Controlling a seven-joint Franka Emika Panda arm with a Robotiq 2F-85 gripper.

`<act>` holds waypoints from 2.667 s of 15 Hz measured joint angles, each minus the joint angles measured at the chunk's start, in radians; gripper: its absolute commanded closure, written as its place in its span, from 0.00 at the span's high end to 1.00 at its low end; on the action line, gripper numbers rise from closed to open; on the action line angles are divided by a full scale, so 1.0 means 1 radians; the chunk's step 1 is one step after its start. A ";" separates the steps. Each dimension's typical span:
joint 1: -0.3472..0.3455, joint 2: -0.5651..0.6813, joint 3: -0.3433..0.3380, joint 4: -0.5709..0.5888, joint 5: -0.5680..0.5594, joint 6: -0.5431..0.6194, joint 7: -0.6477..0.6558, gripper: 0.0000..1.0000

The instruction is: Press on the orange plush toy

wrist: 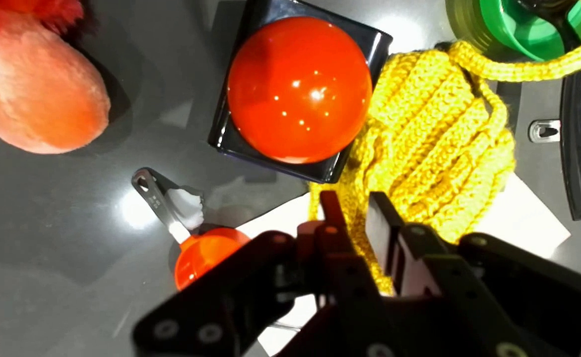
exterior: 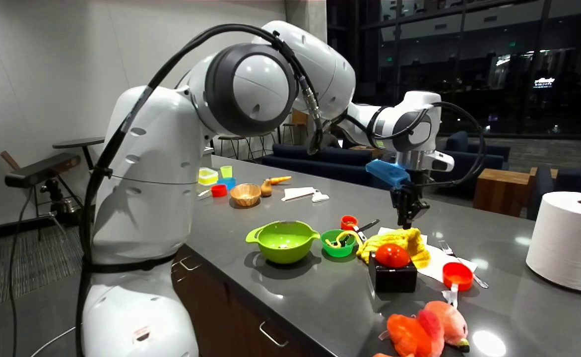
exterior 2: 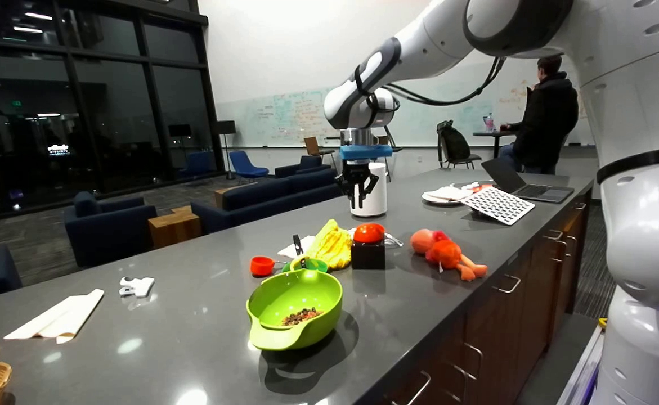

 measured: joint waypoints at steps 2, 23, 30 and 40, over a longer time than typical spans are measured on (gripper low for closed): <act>-0.001 0.007 -0.007 0.010 0.000 -0.013 0.016 0.00; -0.009 0.056 -0.034 0.006 0.032 -0.110 0.155 0.00; -0.009 0.060 -0.039 0.002 0.034 -0.129 0.207 0.00; -0.018 0.060 -0.040 -0.003 0.071 -0.133 0.233 0.00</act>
